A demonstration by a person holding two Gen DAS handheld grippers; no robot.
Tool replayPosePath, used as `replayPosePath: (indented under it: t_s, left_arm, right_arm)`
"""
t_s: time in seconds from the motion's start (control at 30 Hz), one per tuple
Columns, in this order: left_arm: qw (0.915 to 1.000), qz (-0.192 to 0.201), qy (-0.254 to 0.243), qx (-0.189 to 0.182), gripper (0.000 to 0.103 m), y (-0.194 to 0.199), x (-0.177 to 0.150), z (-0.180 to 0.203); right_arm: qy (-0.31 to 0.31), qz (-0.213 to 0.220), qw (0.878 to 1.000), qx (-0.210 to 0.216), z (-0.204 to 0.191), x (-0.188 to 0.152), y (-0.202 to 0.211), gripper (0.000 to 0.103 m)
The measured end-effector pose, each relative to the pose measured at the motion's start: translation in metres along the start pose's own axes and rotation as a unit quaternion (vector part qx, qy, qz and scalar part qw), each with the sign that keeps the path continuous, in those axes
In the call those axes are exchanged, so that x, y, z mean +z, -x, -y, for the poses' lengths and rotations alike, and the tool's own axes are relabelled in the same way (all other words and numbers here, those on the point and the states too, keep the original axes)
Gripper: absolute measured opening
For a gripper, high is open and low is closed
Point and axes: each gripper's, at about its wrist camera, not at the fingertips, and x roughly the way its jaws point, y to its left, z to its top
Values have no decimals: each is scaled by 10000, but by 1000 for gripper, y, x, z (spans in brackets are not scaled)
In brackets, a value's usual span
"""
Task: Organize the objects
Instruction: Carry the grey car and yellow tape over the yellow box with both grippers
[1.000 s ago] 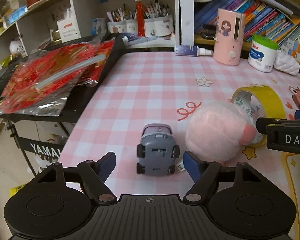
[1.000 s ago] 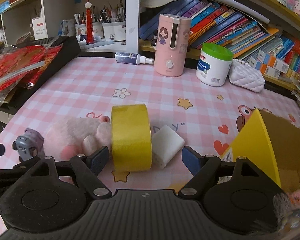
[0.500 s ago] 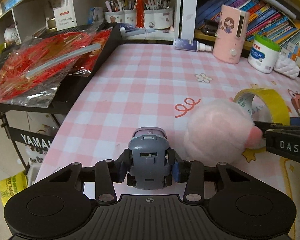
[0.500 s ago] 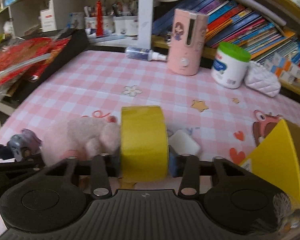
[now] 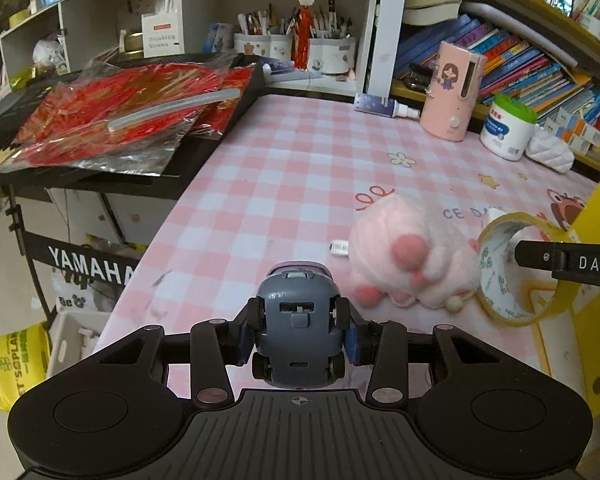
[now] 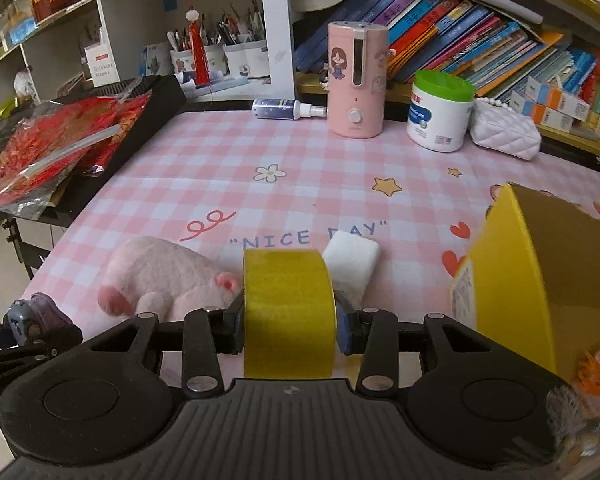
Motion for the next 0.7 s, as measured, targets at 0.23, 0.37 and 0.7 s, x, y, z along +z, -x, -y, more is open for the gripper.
replayPosePath:
  t_s: [0.23, 0.37, 0.7]
  left_arm:
    - [9998, 120, -71, -104, 41, 30, -19, -2]
    - [9997, 201, -61, -128, 41, 49, -32, -7]
    - [9996, 247, 7, -154, 41, 82, -67, -24]
  right_arm:
    - [-48, 19, 10000, -1, -8, -25, 28, 38]
    - [-155, 154, 9997, -95, -12, -36, 46, 38]
    - [-210, 184, 9996, -97, -28, -69, 80, 38]
